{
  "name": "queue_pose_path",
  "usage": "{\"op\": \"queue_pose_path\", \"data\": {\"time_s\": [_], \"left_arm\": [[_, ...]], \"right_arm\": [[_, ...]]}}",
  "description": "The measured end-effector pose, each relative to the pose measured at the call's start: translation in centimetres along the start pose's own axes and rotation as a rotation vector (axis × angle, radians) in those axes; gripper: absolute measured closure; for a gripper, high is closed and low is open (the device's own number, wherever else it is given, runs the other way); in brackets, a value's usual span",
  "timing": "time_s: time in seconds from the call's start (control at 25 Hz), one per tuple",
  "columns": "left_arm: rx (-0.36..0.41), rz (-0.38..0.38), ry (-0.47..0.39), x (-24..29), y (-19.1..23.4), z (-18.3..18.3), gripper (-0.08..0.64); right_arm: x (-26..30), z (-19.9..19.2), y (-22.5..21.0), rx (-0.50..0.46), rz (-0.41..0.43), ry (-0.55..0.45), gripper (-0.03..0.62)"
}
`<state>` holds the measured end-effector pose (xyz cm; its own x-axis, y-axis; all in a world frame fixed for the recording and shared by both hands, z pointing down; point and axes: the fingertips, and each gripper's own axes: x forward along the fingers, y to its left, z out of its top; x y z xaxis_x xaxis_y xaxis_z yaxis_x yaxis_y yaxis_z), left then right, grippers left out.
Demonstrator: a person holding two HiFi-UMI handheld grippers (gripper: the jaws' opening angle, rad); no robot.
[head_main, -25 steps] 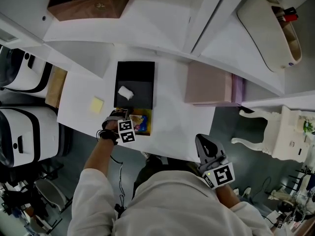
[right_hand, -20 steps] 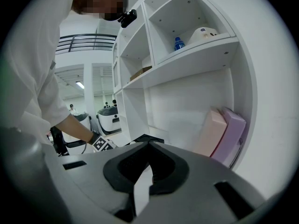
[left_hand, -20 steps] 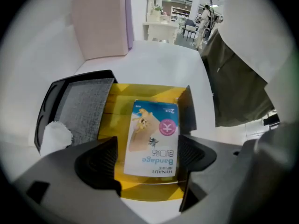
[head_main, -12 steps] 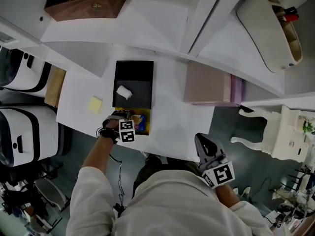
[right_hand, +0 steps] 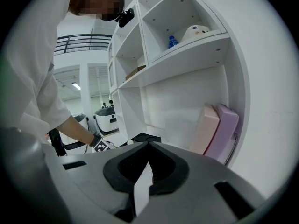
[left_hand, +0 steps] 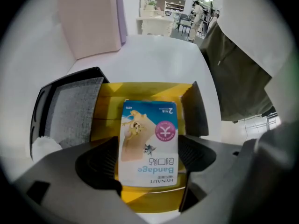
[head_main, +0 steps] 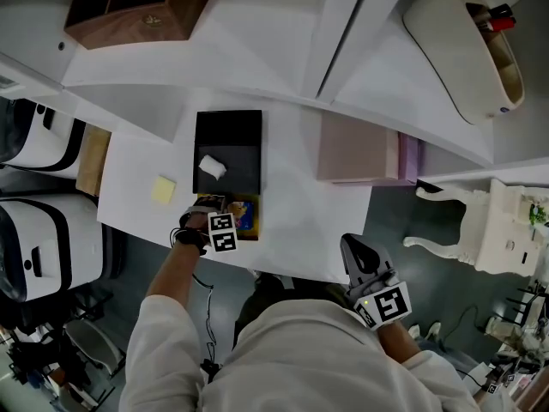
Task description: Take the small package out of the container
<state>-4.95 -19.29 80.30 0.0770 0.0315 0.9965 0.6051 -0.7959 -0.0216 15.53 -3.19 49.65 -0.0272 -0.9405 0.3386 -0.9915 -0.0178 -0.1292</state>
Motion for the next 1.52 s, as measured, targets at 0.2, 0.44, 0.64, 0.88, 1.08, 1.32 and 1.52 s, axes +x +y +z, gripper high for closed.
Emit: {"op": "queue_pose_path", "data": {"time_s": [0.2, 0.44, 0.64, 0.88, 1.08, 1.32, 1.52], "left_arm": [[0.026, -0.003, 0.020, 0.6, -0.2, -0.1, 0.156], [0.014, 0.001, 0.013, 0.5, -0.2, -0.1, 0.158], [-0.062, 0.031, -0.032, -0.2, 0.1, -0.1, 0.163], [-0.139, 0.089, -0.108, -2.6, 0.5, 0.7, 0.162], [-0.179, 0.138, -0.154, -5.1, 0.5, 1.0, 0.161], [-0.367, 0.235, -0.326, -9.6, 1.1, 1.8, 0.161], [-0.528, 0.336, -0.480, -14.0, 1.7, 2.0, 0.161]], "right_arm": [[0.4, 0.2, 0.3, -0.003, 0.006, 0.002, 0.568], [0.2, -0.3, 0.6, 0.000, 0.013, 0.046, 0.568], [0.3, 0.0, 0.9, -0.009, 0.024, 0.033, 0.568], [0.8, 0.5, 1.6, -0.020, 0.049, 0.015, 0.568], [1.4, 1.8, 2.4, -0.043, 0.072, -0.042, 0.568], [1.6, 2.5, 3.6, -0.052, 0.095, -0.063, 0.568], [1.9, 3.3, 4.3, -0.063, 0.114, -0.081, 0.568]]}}
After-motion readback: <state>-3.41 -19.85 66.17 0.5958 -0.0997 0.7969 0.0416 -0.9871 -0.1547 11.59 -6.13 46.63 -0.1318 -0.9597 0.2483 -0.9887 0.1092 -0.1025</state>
